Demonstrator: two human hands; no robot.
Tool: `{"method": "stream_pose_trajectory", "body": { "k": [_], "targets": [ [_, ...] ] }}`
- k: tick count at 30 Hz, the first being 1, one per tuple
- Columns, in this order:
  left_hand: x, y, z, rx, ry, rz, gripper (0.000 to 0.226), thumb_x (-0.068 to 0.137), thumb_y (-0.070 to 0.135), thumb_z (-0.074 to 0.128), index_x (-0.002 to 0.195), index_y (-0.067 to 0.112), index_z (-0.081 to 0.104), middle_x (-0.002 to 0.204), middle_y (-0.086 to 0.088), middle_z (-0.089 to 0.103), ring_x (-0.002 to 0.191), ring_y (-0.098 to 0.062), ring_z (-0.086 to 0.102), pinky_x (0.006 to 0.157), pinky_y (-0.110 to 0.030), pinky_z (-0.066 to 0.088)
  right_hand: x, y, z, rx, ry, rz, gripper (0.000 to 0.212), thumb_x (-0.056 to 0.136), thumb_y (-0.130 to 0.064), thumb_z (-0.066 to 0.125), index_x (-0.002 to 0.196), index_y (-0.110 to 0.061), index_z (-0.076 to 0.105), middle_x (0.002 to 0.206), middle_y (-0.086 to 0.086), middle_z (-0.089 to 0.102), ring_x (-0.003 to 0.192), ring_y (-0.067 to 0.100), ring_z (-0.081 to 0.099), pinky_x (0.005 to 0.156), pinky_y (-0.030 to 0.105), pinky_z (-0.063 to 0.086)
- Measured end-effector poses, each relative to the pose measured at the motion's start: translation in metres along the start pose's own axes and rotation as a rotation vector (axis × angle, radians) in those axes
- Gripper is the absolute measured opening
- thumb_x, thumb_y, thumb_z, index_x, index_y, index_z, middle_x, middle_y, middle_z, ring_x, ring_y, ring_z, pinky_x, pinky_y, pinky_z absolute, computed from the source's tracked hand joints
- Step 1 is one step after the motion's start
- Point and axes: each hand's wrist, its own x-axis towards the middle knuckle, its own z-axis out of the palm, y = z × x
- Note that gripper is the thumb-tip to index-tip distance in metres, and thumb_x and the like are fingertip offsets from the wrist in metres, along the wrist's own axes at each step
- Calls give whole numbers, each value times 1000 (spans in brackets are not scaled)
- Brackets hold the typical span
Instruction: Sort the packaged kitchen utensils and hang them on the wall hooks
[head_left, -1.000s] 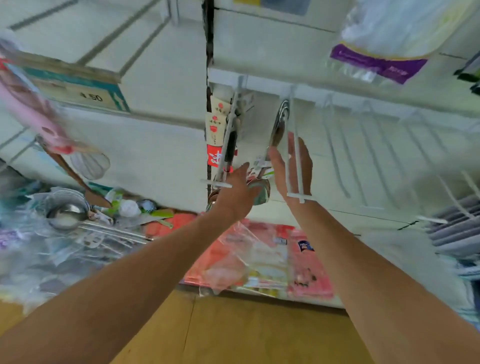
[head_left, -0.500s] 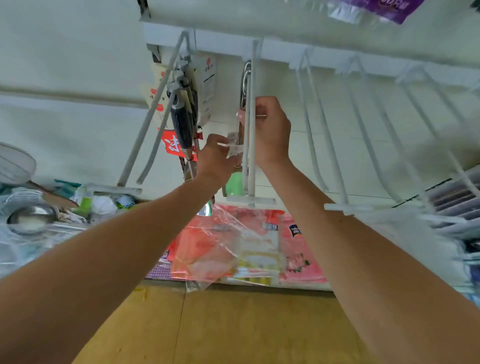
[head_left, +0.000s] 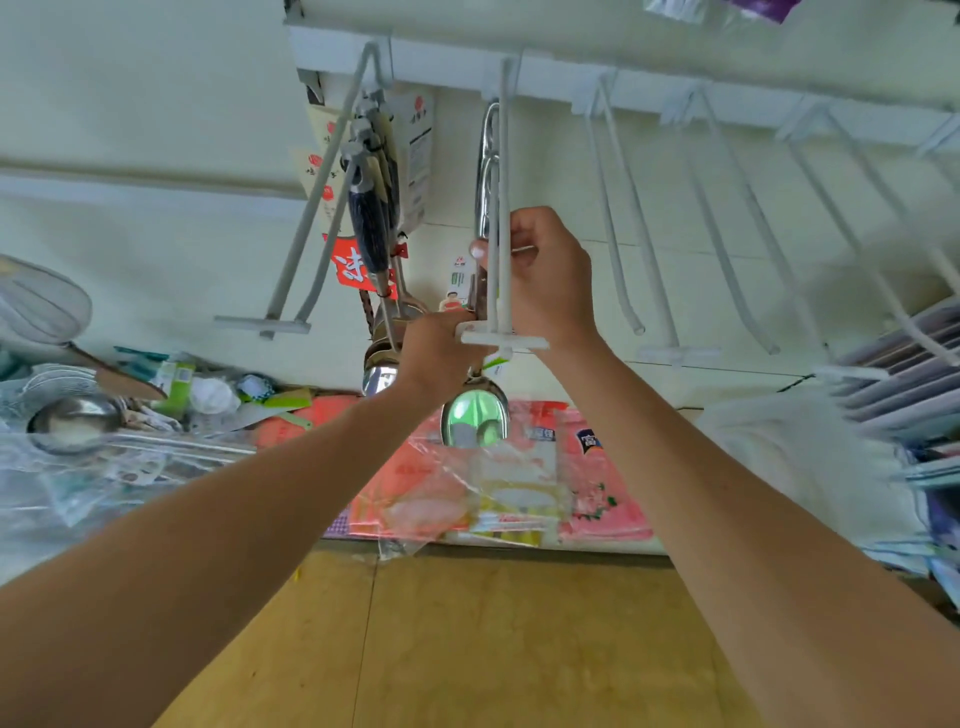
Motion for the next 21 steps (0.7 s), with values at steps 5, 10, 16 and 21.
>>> {"method": "stream_pose_trajectory", "body": {
  "k": [5,10,16,21],
  "targets": [
    [-40,-14,0,-4,-29,70,11,78,14,78,88,12,74,72,1,69,63,-10,59,58,-18,47,-46,-13,-14,29,-45,23,18,87,-10,73,102,-7,62,83,-14,63,73,-10,60,66,9,47],
    [-83,-28,-10,-33,-121,46,10,80,13,76,75,20,71,63,7,63,58,-6,53,53,-11,39,-96,-30,-20,26,-34,62,22,87,-18,74,103,-10,62,85,-19,61,75,-14,59,69,7,47],
    [-146,-35,-34,-91,-235,106,16,80,6,75,96,12,76,76,4,69,60,4,58,56,-8,44,-160,-59,-26,27,30,150,22,86,-22,75,101,-15,62,90,-15,66,79,-5,61,67,7,46],
    [-191,-58,-68,-87,-265,91,6,75,12,75,80,10,74,80,-7,73,70,-20,67,71,-37,57,-205,-99,-7,-7,24,188,20,85,-23,75,99,-19,62,88,-15,66,77,-5,60,72,11,47]
  ]
}}
